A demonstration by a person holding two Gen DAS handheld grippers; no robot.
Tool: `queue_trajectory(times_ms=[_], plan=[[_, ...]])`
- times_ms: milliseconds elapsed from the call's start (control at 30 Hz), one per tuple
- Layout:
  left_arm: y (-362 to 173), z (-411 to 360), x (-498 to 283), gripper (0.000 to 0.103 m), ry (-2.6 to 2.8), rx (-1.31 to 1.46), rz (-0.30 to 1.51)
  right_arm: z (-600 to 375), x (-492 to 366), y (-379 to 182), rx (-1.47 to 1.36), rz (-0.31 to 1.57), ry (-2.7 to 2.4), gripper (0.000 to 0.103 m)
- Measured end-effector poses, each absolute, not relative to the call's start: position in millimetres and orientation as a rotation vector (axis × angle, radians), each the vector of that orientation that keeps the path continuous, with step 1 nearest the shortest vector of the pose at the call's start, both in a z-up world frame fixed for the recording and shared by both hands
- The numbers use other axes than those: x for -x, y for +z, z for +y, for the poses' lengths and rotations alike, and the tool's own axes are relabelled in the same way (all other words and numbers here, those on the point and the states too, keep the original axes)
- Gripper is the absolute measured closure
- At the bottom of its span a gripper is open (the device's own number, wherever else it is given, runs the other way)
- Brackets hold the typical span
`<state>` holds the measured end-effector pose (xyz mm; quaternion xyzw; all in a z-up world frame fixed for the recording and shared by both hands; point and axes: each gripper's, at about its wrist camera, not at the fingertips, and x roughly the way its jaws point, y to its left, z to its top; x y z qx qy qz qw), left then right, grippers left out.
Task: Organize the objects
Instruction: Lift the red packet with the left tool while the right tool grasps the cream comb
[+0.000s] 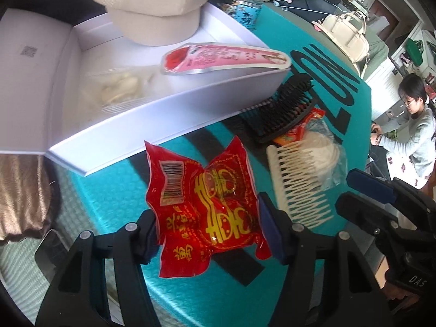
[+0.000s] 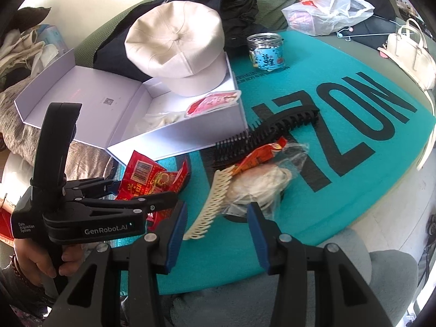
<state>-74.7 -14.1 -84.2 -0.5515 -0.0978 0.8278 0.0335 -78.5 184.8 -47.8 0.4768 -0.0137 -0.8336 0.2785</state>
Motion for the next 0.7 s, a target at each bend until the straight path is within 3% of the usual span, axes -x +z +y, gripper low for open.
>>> queue_trajectory(times_ms=[433, 567, 600, 667, 700], plan=[[-98.4, -28.9, 70.0, 0.026, 2.548, 1.688, -0.324, 168.1, 76.3, -76.3, -1.382, -0.087, -2.189, 0.057], [-98.5, -25.5, 71.3, 0.026, 2.583, 1.676, -0.296, 162.7, 80.5, -82.7, -1.408, -0.124, -2.184, 0.058], [-98.4, -24.3, 71.0, 0.026, 2.593, 1.672, -0.288, 161.6, 80.2, -83.3, -1.412, -0.119, -2.197, 0.06], [-97.4, -22.0, 69.5, 0.028, 2.61, 1.661, -0.259, 160.1, 79.7, -84.0, -1.418, -0.11, -2.217, 0.083], [-96.3, -20.6, 68.5, 0.029, 2.618, 1.655, -0.242, 159.9, 79.6, -85.7, -1.423, -0.109, -2.217, 0.087]])
